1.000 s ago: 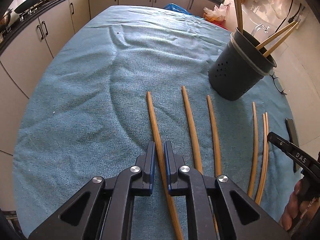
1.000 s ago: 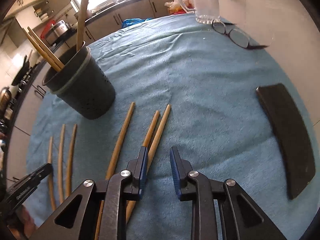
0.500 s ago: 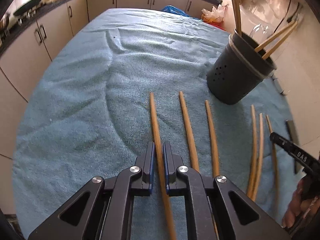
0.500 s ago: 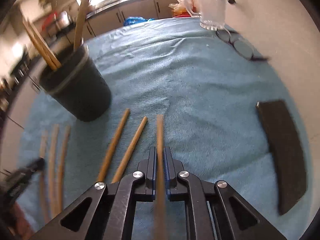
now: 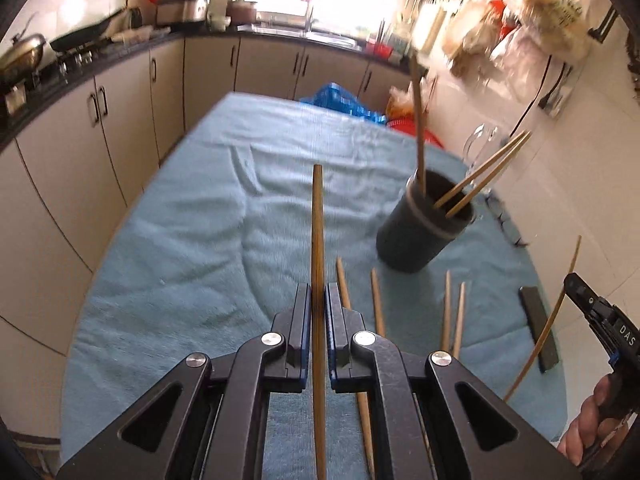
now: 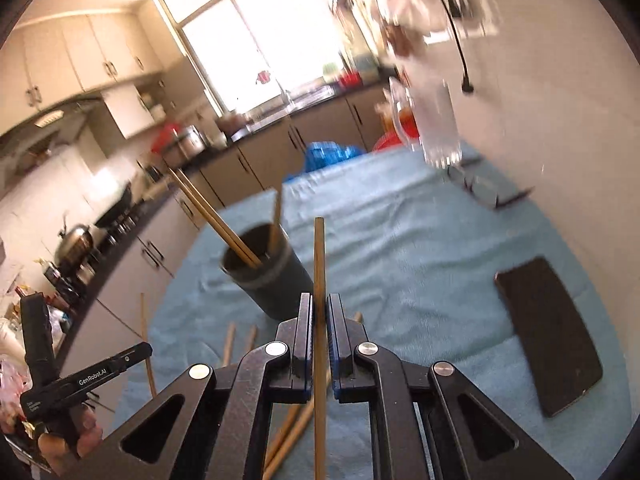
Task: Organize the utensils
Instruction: 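Lift both chopsticks upright and carry them over the holder cup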
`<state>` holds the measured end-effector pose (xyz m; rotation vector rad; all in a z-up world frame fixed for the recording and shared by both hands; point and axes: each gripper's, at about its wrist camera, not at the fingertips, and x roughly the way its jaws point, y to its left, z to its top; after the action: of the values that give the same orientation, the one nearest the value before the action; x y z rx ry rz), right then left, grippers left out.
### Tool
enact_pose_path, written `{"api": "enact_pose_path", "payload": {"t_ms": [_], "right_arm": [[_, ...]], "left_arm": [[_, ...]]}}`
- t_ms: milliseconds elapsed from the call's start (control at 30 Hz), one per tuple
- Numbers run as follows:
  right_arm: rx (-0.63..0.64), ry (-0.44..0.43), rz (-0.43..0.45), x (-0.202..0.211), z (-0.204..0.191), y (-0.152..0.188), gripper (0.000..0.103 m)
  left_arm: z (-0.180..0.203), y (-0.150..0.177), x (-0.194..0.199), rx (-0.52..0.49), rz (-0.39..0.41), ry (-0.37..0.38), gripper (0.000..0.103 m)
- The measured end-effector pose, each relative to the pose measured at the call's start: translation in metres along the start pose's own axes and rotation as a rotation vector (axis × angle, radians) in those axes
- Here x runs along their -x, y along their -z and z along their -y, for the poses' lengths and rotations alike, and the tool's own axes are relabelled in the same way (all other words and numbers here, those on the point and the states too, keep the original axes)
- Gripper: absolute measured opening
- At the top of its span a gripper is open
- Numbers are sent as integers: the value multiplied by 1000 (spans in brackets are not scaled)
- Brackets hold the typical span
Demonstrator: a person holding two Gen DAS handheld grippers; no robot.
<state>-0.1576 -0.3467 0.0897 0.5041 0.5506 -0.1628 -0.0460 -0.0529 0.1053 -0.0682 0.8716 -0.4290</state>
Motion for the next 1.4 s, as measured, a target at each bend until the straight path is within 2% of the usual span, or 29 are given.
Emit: {"api": "enact_pose_path", "payload": {"t_ms": [200,500,1400], "right_arm": [[12,-19,64,19,-8,-2,7],[-6,-23,107,32,-6,-5,7],[-39,-33,150,49,4,-12,7]], "left_arm": [[-1,-5,22,3,51,6,6],[-2,-6,29,12,64,8,6],[3,-11,50,6,102,34,6]]}}
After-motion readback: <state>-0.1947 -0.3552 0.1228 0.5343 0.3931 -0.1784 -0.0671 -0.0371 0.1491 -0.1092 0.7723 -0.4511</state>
